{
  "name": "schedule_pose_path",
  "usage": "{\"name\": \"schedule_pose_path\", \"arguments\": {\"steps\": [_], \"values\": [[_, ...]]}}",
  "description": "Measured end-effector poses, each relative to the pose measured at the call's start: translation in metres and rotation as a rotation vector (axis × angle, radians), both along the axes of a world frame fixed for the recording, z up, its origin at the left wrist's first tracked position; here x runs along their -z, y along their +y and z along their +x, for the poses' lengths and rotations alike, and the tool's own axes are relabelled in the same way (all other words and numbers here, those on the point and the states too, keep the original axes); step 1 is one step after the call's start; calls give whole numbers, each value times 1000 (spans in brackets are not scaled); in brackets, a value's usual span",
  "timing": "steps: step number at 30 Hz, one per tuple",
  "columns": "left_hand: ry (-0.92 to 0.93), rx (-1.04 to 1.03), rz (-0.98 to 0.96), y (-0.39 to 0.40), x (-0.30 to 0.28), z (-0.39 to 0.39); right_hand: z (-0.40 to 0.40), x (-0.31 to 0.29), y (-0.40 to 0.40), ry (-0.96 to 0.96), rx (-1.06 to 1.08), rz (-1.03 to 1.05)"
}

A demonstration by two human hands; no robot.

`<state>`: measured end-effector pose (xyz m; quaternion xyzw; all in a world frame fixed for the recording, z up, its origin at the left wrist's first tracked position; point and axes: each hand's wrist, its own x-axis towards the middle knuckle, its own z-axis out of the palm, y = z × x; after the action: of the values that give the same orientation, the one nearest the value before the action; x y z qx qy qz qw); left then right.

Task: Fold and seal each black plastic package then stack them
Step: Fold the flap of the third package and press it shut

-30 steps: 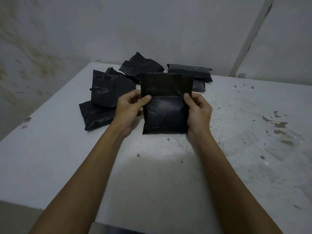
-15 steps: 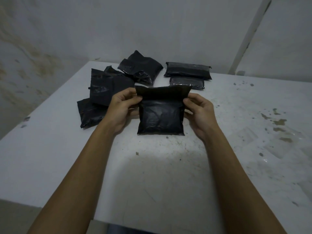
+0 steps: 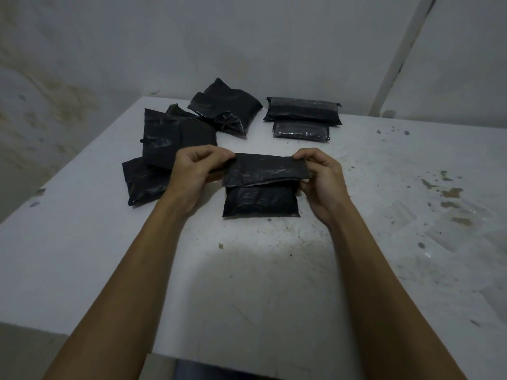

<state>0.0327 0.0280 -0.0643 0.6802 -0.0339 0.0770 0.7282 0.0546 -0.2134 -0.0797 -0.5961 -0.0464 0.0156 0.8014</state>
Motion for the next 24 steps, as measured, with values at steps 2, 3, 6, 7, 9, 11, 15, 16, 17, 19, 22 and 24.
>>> {"name": "schedule_pose_path", "arguments": {"steps": [2, 3, 6, 7, 9, 11, 15, 16, 17, 19, 22, 24], "values": [[-13, 28, 50, 3, 1, 0, 0, -1, 1, 25, 19, 17], [-16, 42, 57, 5, 2, 0, 1, -1, 2, 38, 29, 38], [0, 98, 58, 6, -1, -3, 1, -1, 3, 43, 38, 70], [19, 132, 56, 6, -2, -4, 1, 0, 4, 38, 40, 41], [62, 211, 58, 7, -2, -6, 1, 1, 5, 28, 35, -25], [107, 291, 64, 8, -2, -6, 0, 0, 6, 36, 13, -38], [171, 336, 60, 1, -1, -5, -5, -4, 10, 42, -10, -61], [183, 314, 61, -1, -1, -4, -6, -5, 11, 43, -15, -64], [197, 299, 67, -3, -1, -4, -6, -6, 12, 45, -18, -67], [201, 308, 114, -4, -2, -4, -6, -6, 13, 49, -18, -80], [186, 385, 187, 0, -4, -5, -5, -4, 15, 38, -28, -103], [197, 472, 234, 4, -6, -6, -4, -3, 14, 10, -48, -132]]}}
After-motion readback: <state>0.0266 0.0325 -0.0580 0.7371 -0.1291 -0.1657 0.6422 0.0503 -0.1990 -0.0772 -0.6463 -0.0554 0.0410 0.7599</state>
